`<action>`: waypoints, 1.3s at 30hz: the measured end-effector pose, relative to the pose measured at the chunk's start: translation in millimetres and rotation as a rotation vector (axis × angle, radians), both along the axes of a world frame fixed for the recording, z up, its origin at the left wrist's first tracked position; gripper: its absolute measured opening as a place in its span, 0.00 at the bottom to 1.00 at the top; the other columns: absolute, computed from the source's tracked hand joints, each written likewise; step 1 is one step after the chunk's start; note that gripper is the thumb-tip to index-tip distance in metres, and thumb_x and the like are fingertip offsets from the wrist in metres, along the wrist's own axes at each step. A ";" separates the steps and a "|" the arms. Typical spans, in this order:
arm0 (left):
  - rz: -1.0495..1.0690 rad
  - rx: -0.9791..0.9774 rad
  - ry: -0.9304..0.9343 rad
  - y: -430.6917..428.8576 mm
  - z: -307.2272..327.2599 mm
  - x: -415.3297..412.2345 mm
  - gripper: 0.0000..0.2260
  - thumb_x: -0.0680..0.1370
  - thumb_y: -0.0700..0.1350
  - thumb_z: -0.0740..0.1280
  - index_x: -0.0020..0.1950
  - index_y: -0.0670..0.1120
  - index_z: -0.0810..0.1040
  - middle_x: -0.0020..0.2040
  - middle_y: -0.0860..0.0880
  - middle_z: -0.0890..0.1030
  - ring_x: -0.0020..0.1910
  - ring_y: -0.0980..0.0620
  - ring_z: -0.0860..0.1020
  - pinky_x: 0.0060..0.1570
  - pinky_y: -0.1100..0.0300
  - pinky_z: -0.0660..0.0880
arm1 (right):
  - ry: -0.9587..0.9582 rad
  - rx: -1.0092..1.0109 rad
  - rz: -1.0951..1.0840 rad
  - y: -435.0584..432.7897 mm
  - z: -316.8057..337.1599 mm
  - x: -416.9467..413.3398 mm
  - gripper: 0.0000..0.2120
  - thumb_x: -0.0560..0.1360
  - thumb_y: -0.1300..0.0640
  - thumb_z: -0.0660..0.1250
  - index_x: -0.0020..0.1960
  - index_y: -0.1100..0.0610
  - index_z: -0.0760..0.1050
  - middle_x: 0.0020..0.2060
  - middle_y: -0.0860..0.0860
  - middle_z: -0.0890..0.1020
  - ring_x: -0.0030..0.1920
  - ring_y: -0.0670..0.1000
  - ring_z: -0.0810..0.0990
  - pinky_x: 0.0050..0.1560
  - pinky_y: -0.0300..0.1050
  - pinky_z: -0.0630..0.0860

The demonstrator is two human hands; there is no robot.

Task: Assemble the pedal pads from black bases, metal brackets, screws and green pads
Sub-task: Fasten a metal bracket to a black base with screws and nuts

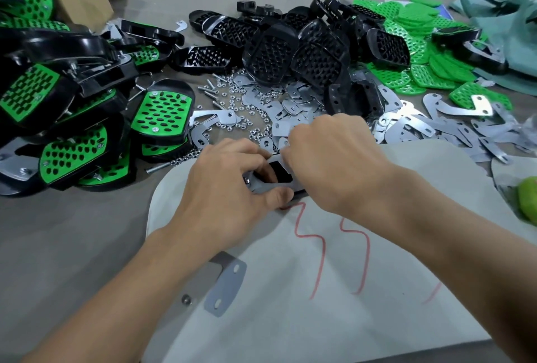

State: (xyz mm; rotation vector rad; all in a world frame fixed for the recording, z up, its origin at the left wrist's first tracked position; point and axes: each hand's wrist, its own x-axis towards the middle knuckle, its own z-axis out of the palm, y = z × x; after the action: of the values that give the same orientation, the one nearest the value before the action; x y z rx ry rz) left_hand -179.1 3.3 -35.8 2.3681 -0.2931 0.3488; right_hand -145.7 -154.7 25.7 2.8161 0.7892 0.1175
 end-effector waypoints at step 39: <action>-0.001 0.025 -0.011 -0.1 -1.9 0.8 0.15 0.64 0.61 0.76 0.37 0.50 0.84 0.48 0.59 0.82 0.50 0.54 0.76 0.54 0.51 0.69 | 0.020 0.090 -0.057 2.0 -4.1 3.8 0.16 0.76 0.58 0.65 0.39 0.52 0.57 0.31 0.49 0.63 0.28 0.51 0.58 0.28 0.47 0.51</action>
State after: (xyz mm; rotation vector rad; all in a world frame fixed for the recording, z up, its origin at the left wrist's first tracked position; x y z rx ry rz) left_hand -178.3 3.2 -37.7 2.3913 -0.3055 0.3592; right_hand -141.9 -152.7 21.6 2.9260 0.7240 0.1189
